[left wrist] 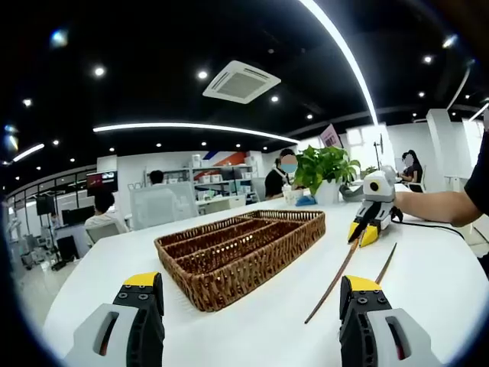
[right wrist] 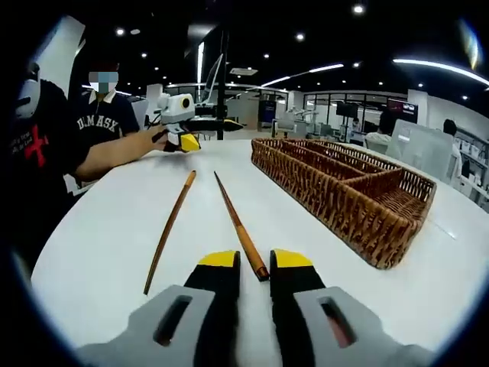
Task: Arrange the knives, forks, and spoons in their matching storage slots by inserting each utensil handle-first until every utensil is classified and aligned in the correct compartment
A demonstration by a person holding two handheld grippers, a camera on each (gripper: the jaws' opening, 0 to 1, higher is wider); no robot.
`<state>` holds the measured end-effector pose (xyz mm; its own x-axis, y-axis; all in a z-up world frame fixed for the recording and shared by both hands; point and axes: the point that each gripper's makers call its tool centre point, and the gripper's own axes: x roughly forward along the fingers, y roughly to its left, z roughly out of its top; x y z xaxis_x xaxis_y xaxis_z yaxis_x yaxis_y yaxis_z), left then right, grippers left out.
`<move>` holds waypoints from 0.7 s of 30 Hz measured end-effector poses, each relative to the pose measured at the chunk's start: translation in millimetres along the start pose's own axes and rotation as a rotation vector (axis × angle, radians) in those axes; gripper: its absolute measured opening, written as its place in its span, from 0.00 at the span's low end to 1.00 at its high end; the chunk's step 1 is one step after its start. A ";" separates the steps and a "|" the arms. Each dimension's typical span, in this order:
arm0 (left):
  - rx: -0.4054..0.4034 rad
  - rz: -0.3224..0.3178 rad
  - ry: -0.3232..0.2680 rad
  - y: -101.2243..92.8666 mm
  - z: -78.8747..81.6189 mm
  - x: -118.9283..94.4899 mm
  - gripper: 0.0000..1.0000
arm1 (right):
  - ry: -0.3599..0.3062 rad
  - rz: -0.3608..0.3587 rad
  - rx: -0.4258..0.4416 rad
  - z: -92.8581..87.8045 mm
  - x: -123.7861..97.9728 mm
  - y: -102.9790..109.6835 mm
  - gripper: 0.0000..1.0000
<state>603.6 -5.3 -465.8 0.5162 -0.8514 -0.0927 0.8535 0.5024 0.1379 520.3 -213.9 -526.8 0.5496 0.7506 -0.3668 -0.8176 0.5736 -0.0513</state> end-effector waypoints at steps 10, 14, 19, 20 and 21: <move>-0.002 -0.001 0.001 -0.4 -0.7 0.1 1.00 | 0.022 0.030 0.004 -2.0 -1.5 3.0 0.06; 0.001 -0.003 0.004 -0.9 -1.2 0.5 1.00 | 0.027 0.031 0.018 -1.8 -1.4 7.0 0.05; 0.002 -0.005 0.005 -1.6 -1.1 0.4 1.00 | 0.022 0.001 0.016 1.9 2.3 3.8 0.10; 0.003 -0.006 0.006 -2.0 -1.2 0.6 1.00 | 0.024 -0.004 0.024 2.7 2.6 2.9 0.10; 0.007 -0.006 0.008 -2.4 -1.6 0.9 1.00 | 0.012 -0.011 0.043 5.9 3.3 1.4 0.11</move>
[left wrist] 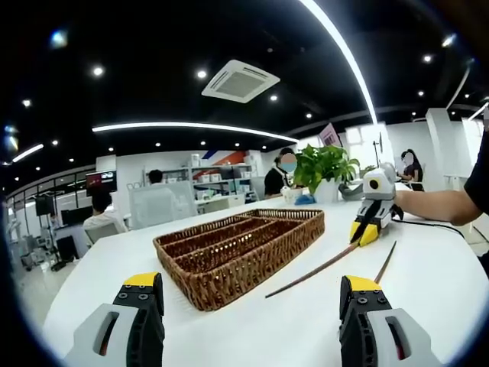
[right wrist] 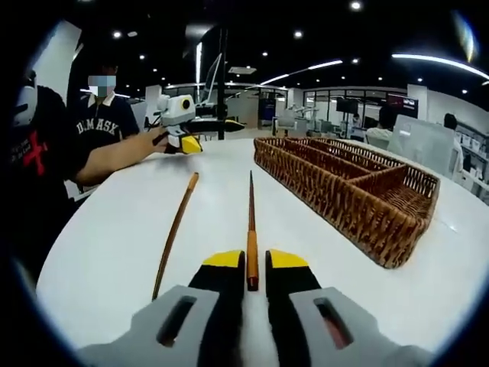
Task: Arrange the knives, forks, and spoons in their matching storage slots by inserting each utensil handle-first until every utensil is classified and aligned in the correct compartment
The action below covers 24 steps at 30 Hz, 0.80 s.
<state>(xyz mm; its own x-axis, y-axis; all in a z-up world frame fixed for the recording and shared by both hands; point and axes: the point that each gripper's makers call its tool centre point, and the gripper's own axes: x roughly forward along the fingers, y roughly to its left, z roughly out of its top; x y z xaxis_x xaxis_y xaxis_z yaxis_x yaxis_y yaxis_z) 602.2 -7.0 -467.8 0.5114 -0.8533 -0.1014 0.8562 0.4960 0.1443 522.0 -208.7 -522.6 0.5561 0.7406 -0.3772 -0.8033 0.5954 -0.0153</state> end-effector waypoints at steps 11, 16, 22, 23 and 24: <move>0.005 -0.004 0.007 -0.5 -1.9 0.2 1.00 | 0.027 -0.017 0.007 -4.9 2.3 2.4 0.06; 0.006 -0.002 0.010 0.1 -2.8 0.1 1.00 | 0.023 -0.007 -0.068 -3.2 -0.9 8.0 0.05; 0.008 0.002 0.009 1.0 -2.7 0.2 1.00 | -0.044 0.004 -0.040 9.9 -4.8 10.5 0.05; 0.008 0.002 0.009 1.3 -2.8 0.1 1.00 | -0.046 0.004 -0.043 10.5 -5.0 10.7 0.05; 0.007 0.003 0.011 1.5 -3.2 0.1 1.00 | -0.050 0.003 -0.044 12.0 -5.5 11.0 0.05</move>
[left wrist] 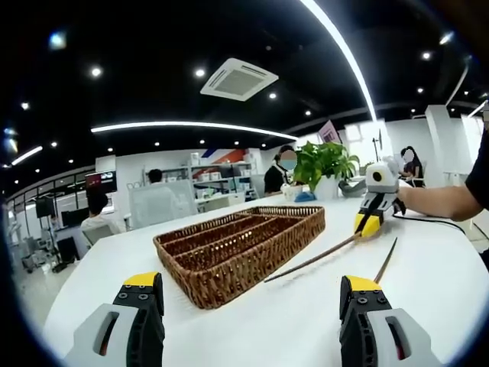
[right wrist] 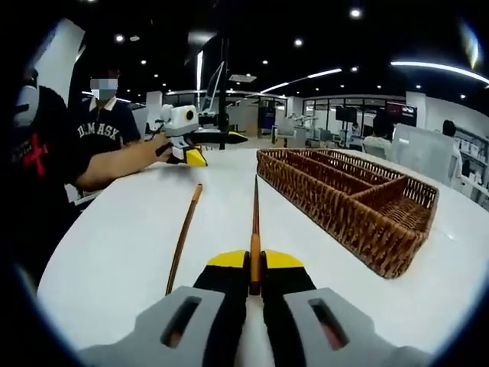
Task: Arrange the knives, forks, and spoons in their matching storage slots by inserting each utensil handle-first until every utensil is classified and aligned in the correct compartment
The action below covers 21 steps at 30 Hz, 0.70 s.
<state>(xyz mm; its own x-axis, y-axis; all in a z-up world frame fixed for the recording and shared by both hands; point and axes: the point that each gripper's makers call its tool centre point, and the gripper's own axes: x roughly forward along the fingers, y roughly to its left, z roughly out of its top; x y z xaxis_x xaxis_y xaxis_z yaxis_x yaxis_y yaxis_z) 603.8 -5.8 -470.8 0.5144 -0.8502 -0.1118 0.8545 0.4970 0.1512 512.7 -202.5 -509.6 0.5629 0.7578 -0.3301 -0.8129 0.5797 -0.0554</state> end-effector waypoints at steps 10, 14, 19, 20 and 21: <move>-0.004 0.006 0.005 2.1 -2.1 1.1 1.00 | -0.054 -0.075 0.014 19.1 -5.1 -3.6 0.05; -0.004 0.008 0.008 1.9 -3.0 1.6 1.00 | -0.068 -0.098 0.043 23.9 -8.0 -5.6 0.05; -0.005 0.011 0.009 2.1 -3.3 1.8 1.00 | -0.087 -0.148 0.038 28.7 -11.4 -10.6 0.04; -0.005 0.012 0.010 2.2 -3.3 1.8 1.00 | -0.096 -0.166 0.052 30.7 -13.1 -13.7 0.04; -0.005 0.011 0.010 2.2 -3.4 1.8 1.00 | -0.100 -0.173 0.056 31.4 -13.9 -14.5 0.04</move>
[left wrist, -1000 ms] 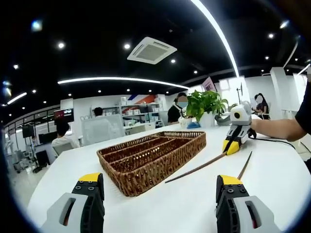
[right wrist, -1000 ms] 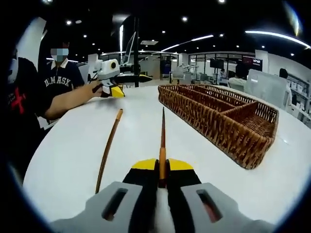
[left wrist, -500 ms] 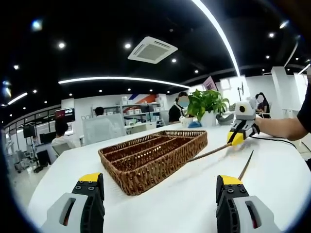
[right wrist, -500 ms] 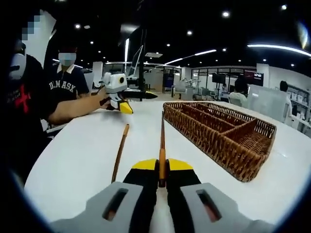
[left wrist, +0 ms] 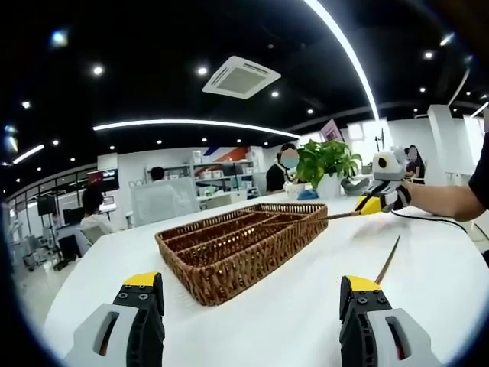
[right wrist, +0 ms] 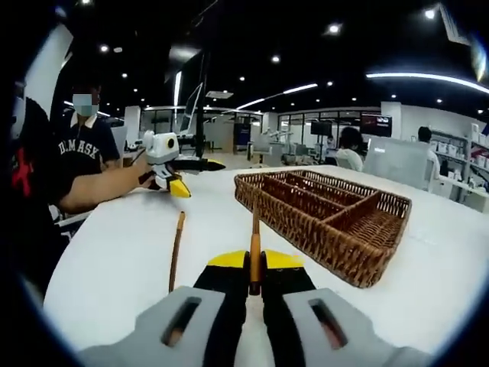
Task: Arrange the knives, forks, and spoons in their matching storage slots by inserting each utensil handle-first until every utensil is classified and aligned in the correct compartment
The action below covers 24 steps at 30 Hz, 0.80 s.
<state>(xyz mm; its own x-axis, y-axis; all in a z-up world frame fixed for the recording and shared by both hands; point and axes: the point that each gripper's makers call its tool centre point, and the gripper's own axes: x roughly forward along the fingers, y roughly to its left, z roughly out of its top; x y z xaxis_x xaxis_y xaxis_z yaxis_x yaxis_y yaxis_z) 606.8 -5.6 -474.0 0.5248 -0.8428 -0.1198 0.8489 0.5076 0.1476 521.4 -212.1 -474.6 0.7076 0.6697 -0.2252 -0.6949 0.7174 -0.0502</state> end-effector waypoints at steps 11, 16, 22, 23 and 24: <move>0.004 -0.002 -0.001 -1.1 0.9 0.3 1.00 | -0.021 -0.221 0.087 7.6 -17.9 -46.1 0.04; 0.005 0.000 -0.001 -1.0 0.9 0.1 1.00 | -0.035 -0.339 0.111 11.0 -29.1 -64.6 0.04; 0.005 -0.001 0.000 -1.4 0.4 0.2 1.00 | -0.008 -0.467 0.128 5.5 -43.3 -85.8 0.04; 0.006 -0.001 0.001 -1.5 0.2 0.2 1.00 | -0.009 -0.469 0.125 5.7 -43.1 -85.9 0.04; 0.007 0.000 0.002 -1.4 0.1 0.3 1.00 | -0.008 -0.470 0.136 5.0 -43.1 -86.1 0.04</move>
<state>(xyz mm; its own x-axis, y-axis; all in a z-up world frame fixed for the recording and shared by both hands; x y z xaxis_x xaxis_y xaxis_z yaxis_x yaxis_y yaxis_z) 605.8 -6.6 -474.1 0.5250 -0.8424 -0.1215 0.8483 0.5063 0.1549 551.4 -301.7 -455.7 0.9420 0.2689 -0.2010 -0.2777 0.9605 -0.0167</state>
